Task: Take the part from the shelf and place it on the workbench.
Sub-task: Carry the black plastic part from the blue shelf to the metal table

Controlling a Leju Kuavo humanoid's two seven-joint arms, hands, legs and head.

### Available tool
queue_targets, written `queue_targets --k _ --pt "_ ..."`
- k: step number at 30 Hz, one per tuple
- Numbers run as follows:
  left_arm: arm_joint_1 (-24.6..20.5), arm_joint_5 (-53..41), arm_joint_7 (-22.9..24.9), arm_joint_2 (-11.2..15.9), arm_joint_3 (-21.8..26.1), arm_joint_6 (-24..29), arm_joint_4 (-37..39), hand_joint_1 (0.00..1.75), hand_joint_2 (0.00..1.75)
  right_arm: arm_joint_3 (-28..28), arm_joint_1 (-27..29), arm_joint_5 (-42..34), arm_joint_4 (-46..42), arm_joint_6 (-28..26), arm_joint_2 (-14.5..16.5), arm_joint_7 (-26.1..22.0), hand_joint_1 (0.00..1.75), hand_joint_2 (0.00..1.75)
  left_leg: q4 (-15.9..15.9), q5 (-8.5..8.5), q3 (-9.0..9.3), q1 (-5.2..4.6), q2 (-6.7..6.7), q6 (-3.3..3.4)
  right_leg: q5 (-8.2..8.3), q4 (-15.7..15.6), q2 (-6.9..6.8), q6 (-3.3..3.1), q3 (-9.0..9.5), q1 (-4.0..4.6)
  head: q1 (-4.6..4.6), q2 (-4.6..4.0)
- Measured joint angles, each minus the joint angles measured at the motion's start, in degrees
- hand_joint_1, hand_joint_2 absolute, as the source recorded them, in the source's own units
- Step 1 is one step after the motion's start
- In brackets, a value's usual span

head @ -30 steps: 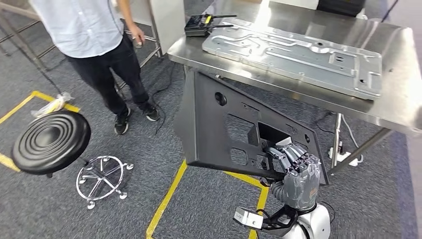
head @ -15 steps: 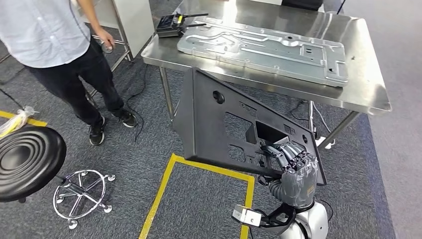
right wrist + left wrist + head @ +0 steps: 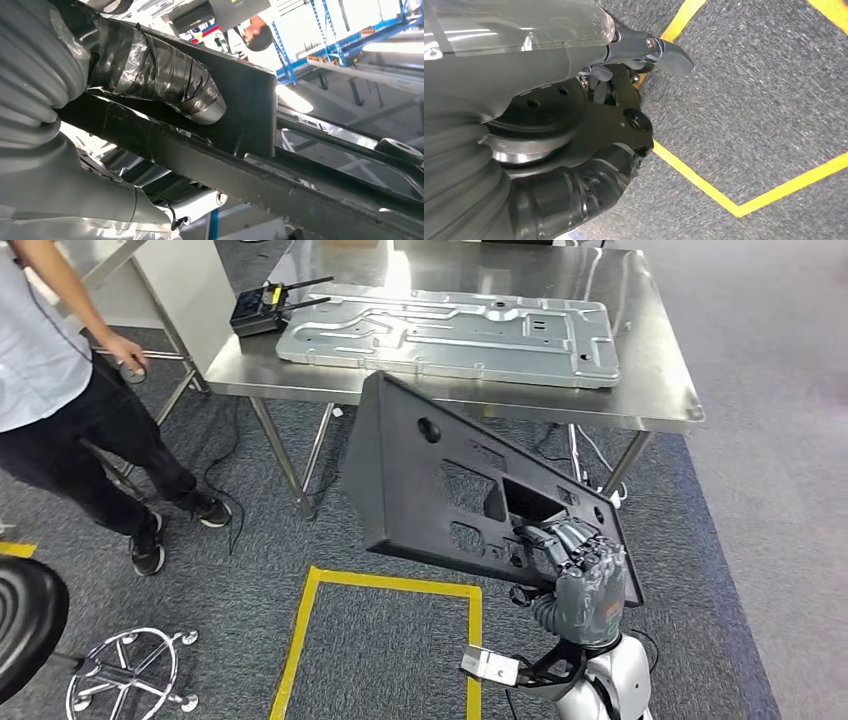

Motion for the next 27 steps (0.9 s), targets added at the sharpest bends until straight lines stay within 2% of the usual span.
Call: queue_targets --k 2,3,4,7,8,13,18,27 --pt "-0.1 0.0 -0.1 0.0 0.2 -0.2 0.0 0.0 1.75 1.1 -0.4 1.3 0.4 0.0 -0.5 0.2 1.75 1.75 -7.4 3.66 2.77 -0.1 -0.36 0.52 -0.41 0.5 0.59 0.45 -0.05 0.08 0.02 0.0" --pt "-0.2 0.0 -0.1 0.0 0.3 -0.3 0.0 0.0 1.75 1.6 -0.6 2.2 0.5 0.0 -0.7 0.1 1.75 1.75 -9.8 4.49 3.63 -0.13 -0.56 0.77 -0.59 0.8 0.73 0.71 -0.22 0.18 0.03 0.0" --pt "-0.3 0.0 -0.1 0.0 0.3 -0.4 0.0 0.0 1.75 1.9 -0.7 3.1 0.6 0.0 -0.9 -0.2 1.75 1.75 -10.9 4.62 3.98 -0.18 -0.75 0.92 -0.74 1.1 0.78 0.69 -0.41 0.29 0.04 0.0" --pt "-0.3 0.0 -0.1 -0.1 0.4 -0.7 0.0 0.0 1.75 2.7 -1.1 3.9 1.1 0.0 -1.5 -0.9 1.75 1.75 -11.1 4.68 3.99 -0.31 -0.89 0.99 -0.83 1.1 0.69 0.06 -0.48 0.43 0.04 0.0" --pt "-0.3 0.0 -0.2 -0.1 0.5 -0.8 0.0 0.0 1.75 3.1 -1.3 3.8 1.3 0.0 -1.8 -1.0 1.75 1.75 -11.1 4.67 4.0 -0.35 -0.92 1.05 -0.82 1.0 0.66 0.04 -0.39 0.42 0.05 0.0" --pt "-0.5 0.0 -0.2 -0.1 0.5 -1.1 0.0 0.0 1.75 4.1 -2.0 3.7 2.0 0.0 -2.6 -1.0 1.75 1.75 -11.1 4.56 4.04 -0.41 -0.93 1.49 -0.64 0.5 0.65 0.36 -0.13 0.4 0.06 0.0" --pt "-0.5 0.0 -0.2 -0.1 0.5 -1.2 0.0 0.0 1.75 4.4 -2.3 4.4 2.5 0.0 -2.9 -1.0 1.75 1.75 -11.1 4.53 4.04 -0.49 -0.93 1.63 -0.66 0.4 0.64 1.38 -0.11 0.25 0.05 0.0" --pt "-0.5 0.0 -0.2 -0.1 0.5 -1.9 0.0 0.0 1.75 5.5 -3.1 5.5 3.6 0.0 -3.8 -0.9 1.75 1.75 -11.1 4.53 4.08 -0.44 -0.92 1.63 -0.68 0.6 0.64 1.48 -0.19 0.29 0.04 0.0"
